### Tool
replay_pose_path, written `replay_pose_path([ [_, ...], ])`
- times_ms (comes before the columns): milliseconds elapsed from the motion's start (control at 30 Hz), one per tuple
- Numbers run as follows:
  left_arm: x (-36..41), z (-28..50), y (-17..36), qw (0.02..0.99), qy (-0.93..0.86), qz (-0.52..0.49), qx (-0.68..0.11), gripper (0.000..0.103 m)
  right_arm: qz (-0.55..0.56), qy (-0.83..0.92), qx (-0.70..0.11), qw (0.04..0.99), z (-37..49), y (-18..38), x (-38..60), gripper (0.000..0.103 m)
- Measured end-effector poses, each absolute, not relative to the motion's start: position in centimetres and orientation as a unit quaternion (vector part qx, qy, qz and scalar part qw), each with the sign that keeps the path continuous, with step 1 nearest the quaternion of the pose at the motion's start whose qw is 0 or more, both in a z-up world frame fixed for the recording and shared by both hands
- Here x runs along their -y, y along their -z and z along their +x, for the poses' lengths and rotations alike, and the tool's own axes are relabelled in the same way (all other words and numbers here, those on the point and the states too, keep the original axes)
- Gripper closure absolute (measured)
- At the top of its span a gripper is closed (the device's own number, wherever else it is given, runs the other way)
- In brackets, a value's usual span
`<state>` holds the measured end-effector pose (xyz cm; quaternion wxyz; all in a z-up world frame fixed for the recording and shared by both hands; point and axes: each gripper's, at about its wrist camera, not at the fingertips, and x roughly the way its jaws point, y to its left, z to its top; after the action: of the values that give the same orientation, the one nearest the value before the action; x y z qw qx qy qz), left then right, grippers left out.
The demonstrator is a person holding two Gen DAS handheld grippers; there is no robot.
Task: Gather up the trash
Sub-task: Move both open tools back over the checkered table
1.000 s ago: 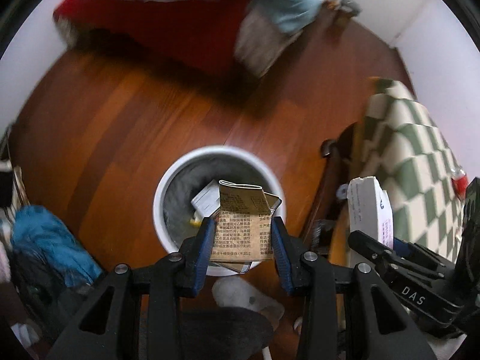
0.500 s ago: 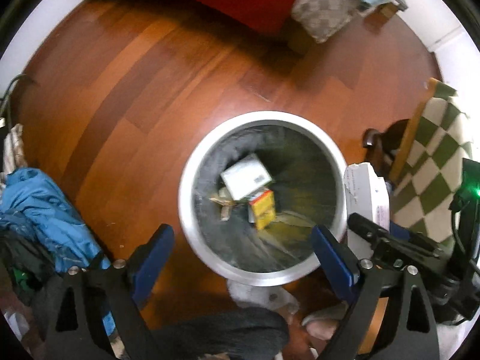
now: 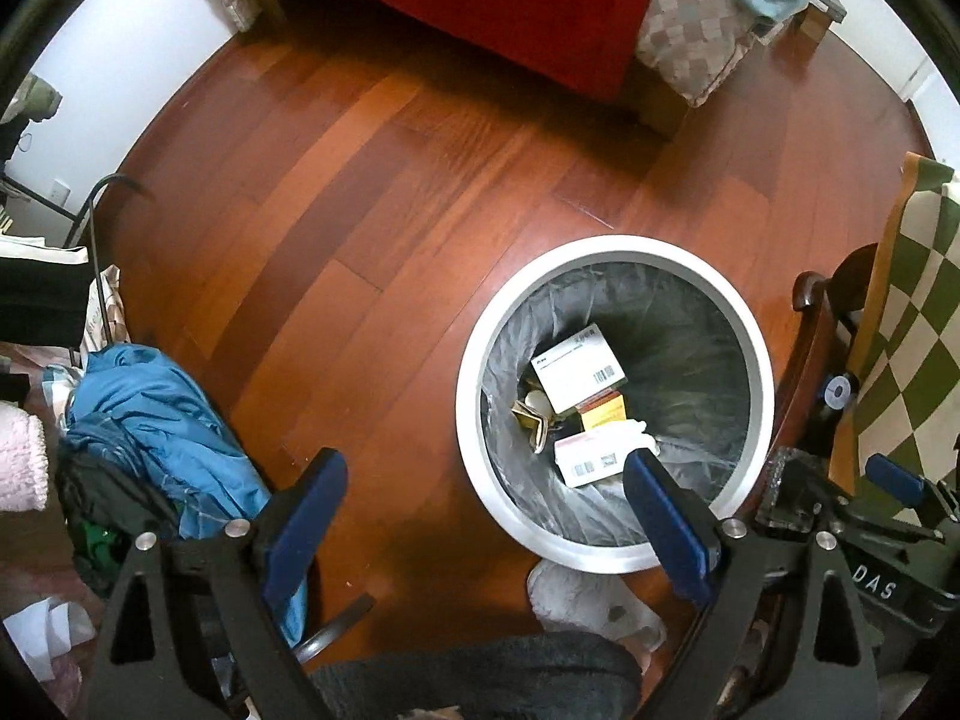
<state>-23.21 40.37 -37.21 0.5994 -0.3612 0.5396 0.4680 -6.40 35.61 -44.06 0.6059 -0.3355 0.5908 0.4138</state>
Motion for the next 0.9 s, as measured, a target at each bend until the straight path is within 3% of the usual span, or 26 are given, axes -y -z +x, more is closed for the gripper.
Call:
replay_pose_path([
  [500, -37.8, -23.6, 32.9, 0.623, -0.475, -0.346, -0.516, 0.009, -0.329, -0.44, -0.565, 0.615, -7.7, 39.3, -33.2, 0.003],
  [900, -33.9, -24.9, 25.3, 0.655, -0.488, -0.327, -0.475, 0.009, -0.309, -0.475, -0.528, 0.632, -8.3, 31.3, -29.1, 0.003],
])
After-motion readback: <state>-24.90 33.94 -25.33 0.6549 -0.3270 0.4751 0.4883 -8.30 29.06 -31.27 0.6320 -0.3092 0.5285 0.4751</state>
